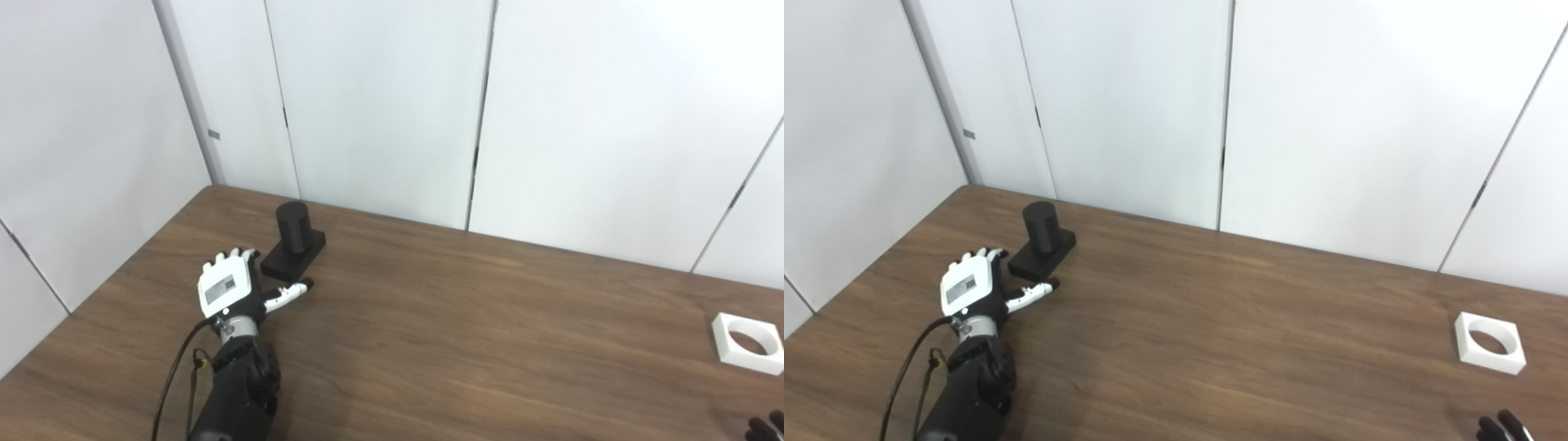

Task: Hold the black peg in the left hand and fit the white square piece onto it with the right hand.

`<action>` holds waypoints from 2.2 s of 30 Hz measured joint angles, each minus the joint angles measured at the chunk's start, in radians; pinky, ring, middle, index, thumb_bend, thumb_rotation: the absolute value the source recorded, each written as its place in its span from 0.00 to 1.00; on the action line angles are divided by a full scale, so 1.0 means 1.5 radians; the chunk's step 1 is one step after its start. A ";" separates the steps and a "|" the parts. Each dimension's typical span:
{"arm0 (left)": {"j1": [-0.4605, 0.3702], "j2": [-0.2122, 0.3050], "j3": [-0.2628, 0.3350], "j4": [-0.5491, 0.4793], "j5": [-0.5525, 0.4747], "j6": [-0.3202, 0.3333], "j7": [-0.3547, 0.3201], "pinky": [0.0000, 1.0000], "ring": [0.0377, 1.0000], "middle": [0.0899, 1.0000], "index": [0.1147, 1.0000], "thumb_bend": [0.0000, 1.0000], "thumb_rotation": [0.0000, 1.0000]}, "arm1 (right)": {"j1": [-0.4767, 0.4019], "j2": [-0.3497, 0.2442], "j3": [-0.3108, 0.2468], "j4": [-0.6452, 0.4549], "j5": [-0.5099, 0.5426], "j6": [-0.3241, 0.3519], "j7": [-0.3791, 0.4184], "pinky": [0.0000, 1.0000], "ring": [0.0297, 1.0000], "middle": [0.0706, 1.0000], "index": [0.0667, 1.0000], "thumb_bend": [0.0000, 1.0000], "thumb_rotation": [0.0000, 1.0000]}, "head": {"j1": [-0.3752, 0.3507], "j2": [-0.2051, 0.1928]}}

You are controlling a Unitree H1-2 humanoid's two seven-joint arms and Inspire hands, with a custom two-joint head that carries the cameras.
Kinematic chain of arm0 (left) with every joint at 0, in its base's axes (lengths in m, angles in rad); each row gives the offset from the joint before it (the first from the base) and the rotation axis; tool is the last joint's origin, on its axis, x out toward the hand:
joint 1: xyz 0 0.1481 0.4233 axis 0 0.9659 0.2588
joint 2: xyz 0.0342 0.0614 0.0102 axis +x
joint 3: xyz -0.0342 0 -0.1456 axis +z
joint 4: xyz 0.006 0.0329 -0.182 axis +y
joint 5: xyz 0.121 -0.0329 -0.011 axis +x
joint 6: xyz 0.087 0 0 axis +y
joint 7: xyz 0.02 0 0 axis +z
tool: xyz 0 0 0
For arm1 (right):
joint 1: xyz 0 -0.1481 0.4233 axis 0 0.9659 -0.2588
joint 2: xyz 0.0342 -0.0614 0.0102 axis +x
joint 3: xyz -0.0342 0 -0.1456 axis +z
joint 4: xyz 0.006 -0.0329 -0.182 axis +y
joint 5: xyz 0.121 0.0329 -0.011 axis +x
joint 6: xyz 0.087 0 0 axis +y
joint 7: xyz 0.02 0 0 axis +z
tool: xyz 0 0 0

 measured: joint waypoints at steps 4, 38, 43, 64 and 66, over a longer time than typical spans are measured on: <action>-0.012 0.003 -0.009 0.029 -0.017 0.000 0.028 1.00 0.96 0.92 0.80 1.00 0.69 | 0.000 0.000 0.000 0.000 -0.005 -0.001 0.000 0.84 0.91 0.88 0.90 0.88 0.90 | -0.003 0.000; -0.074 0.032 -0.084 0.151 -0.136 -0.028 0.193 1.00 0.89 0.79 0.47 0.83 0.38 | 0.003 0.003 0.000 -0.010 0.003 0.014 -0.002 1.00 0.97 0.91 0.94 0.91 0.89 | -0.007 0.007; -0.075 0.036 -0.090 0.158 -0.144 -0.064 0.225 1.00 0.84 0.74 0.42 0.53 0.08 | 0.004 0.005 0.000 -0.014 0.001 0.018 -0.002 1.00 0.98 0.92 0.95 0.90 0.90 | -0.008 0.009; -0.002 0.035 -0.097 0.038 -0.191 -0.142 0.222 0.95 0.81 0.72 0.42 0.52 0.05 | 0.004 0.017 0.002 -0.025 -0.002 0.031 -0.006 1.00 1.00 0.93 0.97 0.89 0.89 | -0.033 0.021; 0.019 0.030 -0.102 0.002 -0.196 -0.143 0.202 0.94 0.81 0.72 0.42 0.52 0.05 | 0.004 0.017 0.003 -0.028 -0.009 0.035 -0.008 1.00 1.00 0.93 0.99 0.85 0.91 | -0.035 0.024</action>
